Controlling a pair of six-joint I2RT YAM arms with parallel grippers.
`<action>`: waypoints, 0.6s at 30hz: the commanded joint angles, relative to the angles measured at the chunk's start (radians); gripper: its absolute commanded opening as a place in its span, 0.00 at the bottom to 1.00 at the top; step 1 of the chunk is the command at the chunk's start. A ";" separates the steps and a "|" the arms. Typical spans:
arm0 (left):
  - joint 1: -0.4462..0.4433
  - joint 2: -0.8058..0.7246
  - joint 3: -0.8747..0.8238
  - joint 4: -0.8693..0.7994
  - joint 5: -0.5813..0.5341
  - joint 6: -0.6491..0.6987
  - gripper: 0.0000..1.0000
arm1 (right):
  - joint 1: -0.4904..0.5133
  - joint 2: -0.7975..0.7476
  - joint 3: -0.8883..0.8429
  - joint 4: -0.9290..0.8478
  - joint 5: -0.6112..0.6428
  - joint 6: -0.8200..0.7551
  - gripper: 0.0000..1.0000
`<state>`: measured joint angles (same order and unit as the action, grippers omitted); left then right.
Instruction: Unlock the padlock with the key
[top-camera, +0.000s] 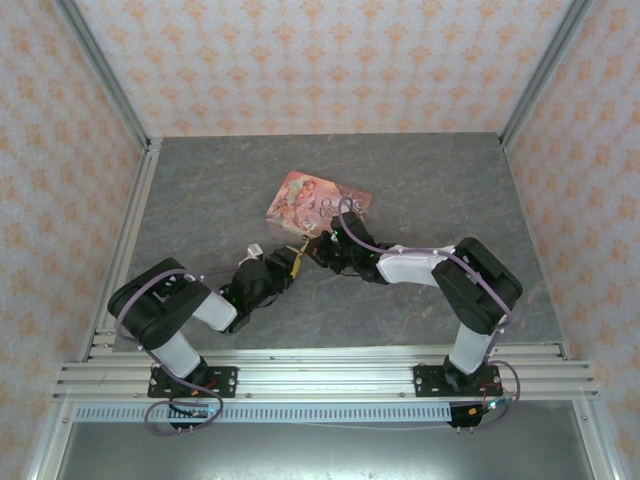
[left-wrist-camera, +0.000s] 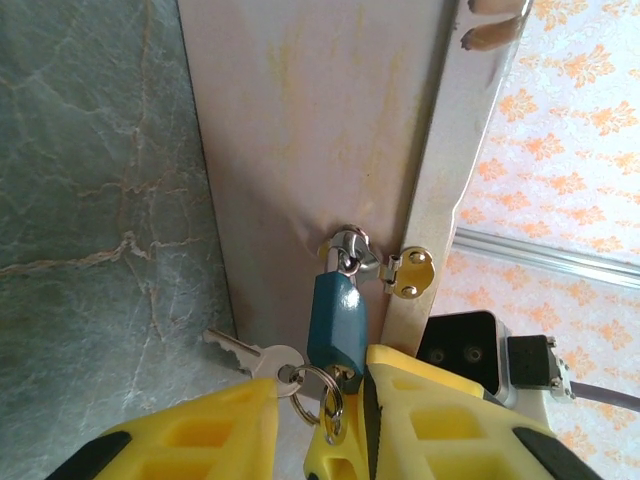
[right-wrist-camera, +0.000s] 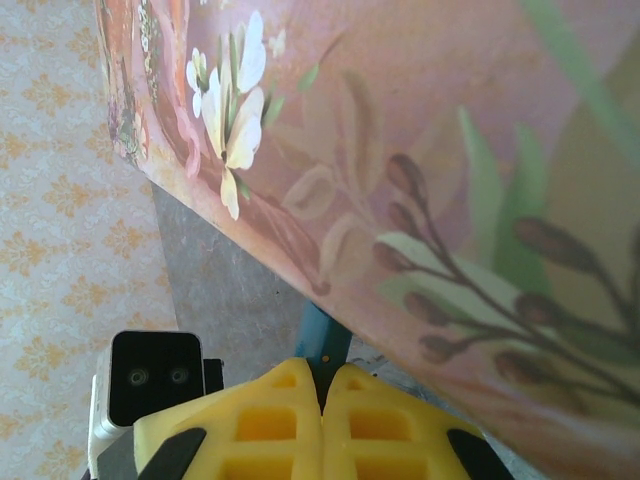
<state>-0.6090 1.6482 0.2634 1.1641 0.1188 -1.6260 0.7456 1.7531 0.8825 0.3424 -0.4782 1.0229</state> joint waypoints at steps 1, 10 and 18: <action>-0.006 0.022 0.021 0.073 -0.008 -0.011 0.27 | 0.003 0.013 -0.011 0.027 -0.003 0.053 0.00; -0.006 0.050 0.027 0.093 -0.003 -0.018 0.00 | 0.006 0.026 -0.010 0.047 -0.011 0.071 0.00; -0.006 0.074 0.038 0.095 0.011 0.027 0.00 | 0.011 0.033 -0.016 0.063 -0.023 0.094 0.00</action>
<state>-0.6086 1.7069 0.2745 1.2400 0.1158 -1.6444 0.7456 1.7622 0.8825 0.3656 -0.4606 1.0370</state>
